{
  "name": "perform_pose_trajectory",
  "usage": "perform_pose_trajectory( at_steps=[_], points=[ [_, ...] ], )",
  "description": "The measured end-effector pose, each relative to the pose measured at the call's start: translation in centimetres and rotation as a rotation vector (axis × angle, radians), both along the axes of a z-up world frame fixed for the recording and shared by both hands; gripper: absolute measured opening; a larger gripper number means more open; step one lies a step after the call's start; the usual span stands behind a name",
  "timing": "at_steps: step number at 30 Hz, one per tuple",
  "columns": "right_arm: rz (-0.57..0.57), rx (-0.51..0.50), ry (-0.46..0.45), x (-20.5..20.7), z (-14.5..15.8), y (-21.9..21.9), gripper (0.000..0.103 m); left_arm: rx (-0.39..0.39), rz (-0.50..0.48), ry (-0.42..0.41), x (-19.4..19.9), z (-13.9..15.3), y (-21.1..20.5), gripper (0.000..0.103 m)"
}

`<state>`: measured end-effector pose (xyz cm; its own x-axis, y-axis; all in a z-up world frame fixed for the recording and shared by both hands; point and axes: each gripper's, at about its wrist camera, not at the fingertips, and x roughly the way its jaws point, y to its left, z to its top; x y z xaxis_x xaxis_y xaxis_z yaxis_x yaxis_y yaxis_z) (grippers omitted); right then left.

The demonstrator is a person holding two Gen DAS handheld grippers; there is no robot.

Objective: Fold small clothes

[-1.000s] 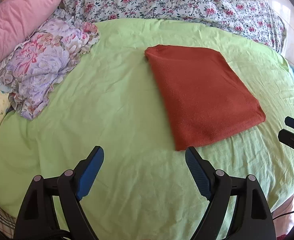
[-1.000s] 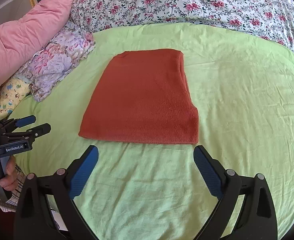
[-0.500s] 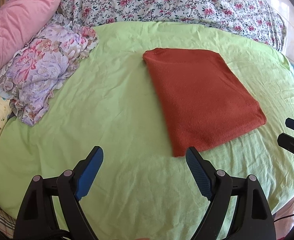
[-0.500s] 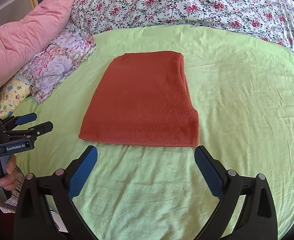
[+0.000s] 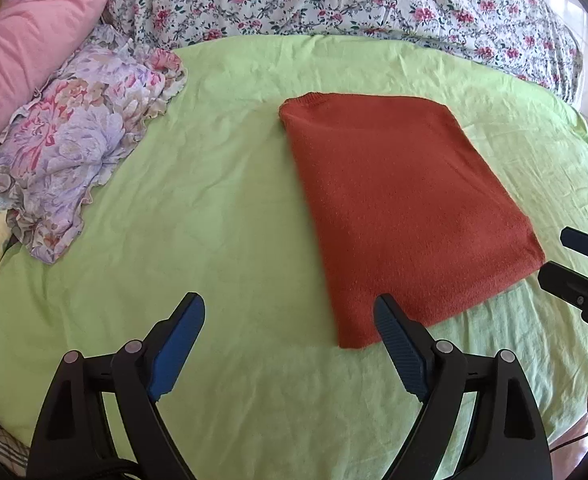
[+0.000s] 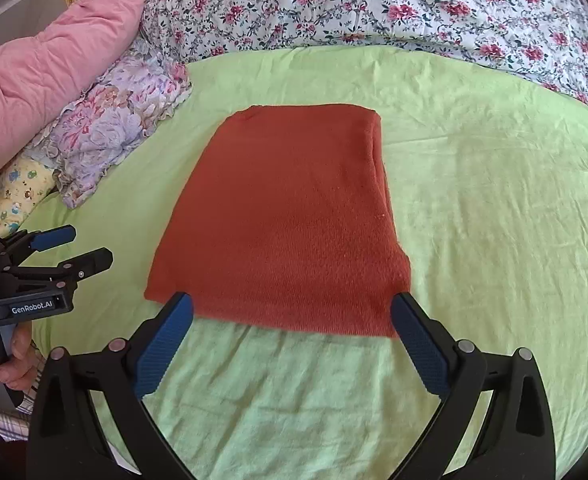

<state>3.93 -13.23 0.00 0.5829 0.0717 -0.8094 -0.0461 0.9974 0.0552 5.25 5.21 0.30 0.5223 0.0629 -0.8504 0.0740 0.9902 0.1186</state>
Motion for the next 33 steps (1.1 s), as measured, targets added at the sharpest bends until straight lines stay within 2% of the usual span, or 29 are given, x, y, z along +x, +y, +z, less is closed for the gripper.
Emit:
perform_pose_trajectory(
  at_steps=[21,33],
  points=[
    [0.032,0.021,0.038,6.8,-0.9,-1.1,0.099,-0.008,0.03,0.042,5.8,-1.3,-1.4,0.087],
    [0.022,0.04,0.056,7.6,-1.2,-2.3,0.099,-0.046,0.034,0.058,6.5,-2.1,-1.7,0.087]
  ],
)
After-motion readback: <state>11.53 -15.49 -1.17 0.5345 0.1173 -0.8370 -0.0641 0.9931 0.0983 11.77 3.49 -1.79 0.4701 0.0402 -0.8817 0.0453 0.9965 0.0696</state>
